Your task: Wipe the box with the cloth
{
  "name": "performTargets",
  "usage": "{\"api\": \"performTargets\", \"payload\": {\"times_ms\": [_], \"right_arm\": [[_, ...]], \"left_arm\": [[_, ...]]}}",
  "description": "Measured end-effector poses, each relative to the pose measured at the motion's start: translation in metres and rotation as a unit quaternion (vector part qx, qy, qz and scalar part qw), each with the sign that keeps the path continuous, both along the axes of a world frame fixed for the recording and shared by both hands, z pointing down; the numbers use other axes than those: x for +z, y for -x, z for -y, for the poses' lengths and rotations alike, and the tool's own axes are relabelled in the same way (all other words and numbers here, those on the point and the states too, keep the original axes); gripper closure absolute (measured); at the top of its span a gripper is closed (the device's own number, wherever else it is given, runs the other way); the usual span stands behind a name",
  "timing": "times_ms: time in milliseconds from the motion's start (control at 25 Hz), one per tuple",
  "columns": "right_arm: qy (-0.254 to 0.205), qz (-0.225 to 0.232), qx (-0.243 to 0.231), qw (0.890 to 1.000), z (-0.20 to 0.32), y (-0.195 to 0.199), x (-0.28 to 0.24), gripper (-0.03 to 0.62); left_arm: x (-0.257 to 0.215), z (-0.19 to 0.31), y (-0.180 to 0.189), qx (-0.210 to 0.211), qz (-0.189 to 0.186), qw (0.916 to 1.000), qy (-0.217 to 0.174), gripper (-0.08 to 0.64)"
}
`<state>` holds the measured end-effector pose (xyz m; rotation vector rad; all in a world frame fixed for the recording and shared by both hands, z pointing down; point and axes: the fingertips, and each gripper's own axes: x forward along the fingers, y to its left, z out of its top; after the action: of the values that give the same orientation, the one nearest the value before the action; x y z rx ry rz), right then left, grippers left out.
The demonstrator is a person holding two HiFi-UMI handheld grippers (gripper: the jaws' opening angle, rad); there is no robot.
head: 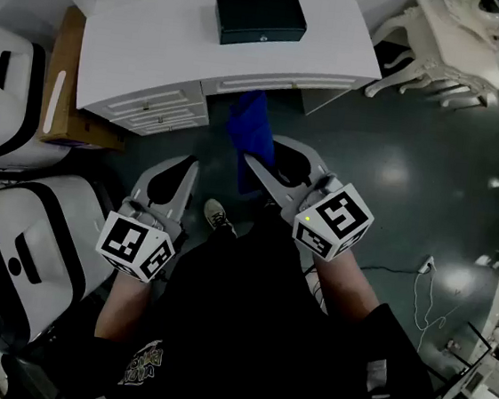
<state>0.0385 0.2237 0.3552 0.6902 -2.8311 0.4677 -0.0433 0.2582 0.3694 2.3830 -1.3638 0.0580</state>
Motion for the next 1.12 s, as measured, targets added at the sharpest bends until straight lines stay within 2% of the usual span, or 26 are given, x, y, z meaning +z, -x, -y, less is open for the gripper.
{"api": "performTargets", "payload": {"times_ms": [320, 520, 1120], "right_arm": [[0.005, -0.001, 0.004, 1.000, 0.0004, -0.0056, 0.0025, 0.449], [0.008, 0.022, 0.003, 1.000, 0.0019, -0.0029, -0.0030, 0.445], [0.006, 0.020, 0.010, 1.000, 0.0081, -0.0076, -0.0030, 0.446]], "left_arm": [[0.0015, 0.0013, -0.0059, 0.002, -0.002, 1.0000, 0.002, 0.558], [0.0015, 0.0025, -0.0039, 0.000, -0.002, 1.0000, 0.003, 0.558], [-0.0007, 0.0022, -0.0038, -0.001, 0.001, 1.0000, 0.001, 0.558]]}}
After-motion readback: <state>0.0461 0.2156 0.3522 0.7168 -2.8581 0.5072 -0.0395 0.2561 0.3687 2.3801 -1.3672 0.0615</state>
